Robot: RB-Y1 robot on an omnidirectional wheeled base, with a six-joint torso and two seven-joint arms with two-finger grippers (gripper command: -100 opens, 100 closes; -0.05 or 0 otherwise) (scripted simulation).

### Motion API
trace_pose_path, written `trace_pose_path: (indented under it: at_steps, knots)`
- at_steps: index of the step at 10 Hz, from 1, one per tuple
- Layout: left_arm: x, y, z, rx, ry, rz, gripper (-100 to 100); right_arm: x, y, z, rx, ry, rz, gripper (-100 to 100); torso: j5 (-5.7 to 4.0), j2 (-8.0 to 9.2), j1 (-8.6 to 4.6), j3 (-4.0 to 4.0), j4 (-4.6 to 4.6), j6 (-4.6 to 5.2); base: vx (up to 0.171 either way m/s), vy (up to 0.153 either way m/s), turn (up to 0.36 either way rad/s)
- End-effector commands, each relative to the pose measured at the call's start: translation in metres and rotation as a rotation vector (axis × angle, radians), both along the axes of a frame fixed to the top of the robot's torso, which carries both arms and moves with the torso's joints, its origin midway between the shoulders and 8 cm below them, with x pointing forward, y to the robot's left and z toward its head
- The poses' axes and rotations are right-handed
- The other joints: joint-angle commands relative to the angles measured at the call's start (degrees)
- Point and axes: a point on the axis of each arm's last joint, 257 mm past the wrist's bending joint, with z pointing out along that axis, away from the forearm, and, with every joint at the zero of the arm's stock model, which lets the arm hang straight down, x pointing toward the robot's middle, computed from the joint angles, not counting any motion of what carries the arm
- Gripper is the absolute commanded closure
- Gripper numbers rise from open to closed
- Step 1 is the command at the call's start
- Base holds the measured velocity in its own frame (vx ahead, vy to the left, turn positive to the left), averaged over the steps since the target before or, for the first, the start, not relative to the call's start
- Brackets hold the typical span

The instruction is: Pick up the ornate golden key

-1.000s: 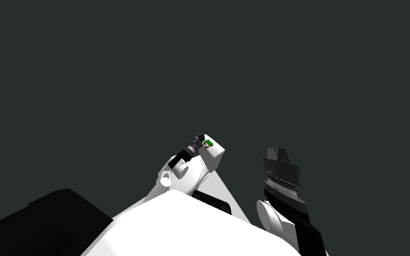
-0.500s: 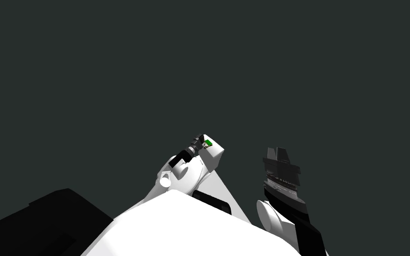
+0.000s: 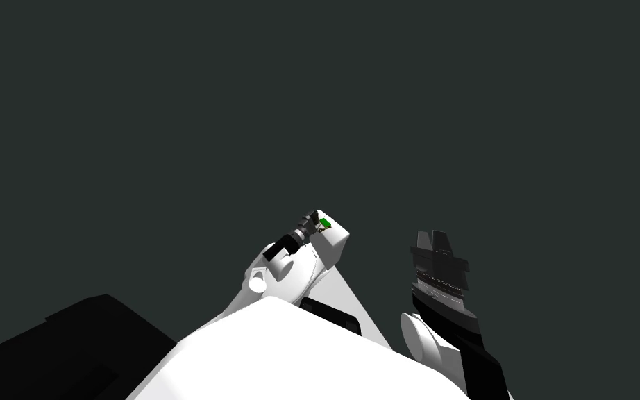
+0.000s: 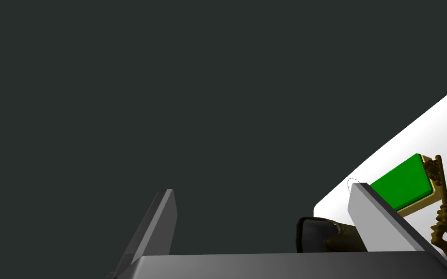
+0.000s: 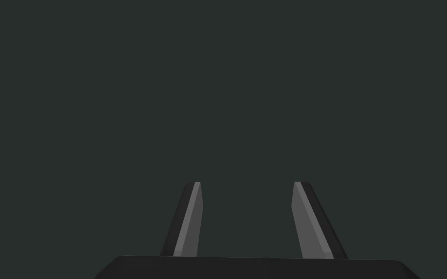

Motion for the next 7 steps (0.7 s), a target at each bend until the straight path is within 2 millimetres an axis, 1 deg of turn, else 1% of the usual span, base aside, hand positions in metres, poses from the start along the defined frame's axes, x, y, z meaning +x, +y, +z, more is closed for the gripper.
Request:
trace_pose_path:
  at_steps: [1,7]
  knots:
    - [0.0004,0.0001,-0.0022,0.000,0.006,0.000,-100,0.0000,0.0000,0.0000,0.000,0.000,0.000,0,0.00,0.00,0.00,0.00,0.00,0.00,0.010,-0.010,0.019]
    - [0.0004,0.0001,-0.0022,0.000,0.006,0.000,-100,0.0000,0.0000,0.0000,0.000,0.000,0.000,0,0.00,0.01,0.01,0.00,0.00,0.00,0.001,0.001,-0.018]
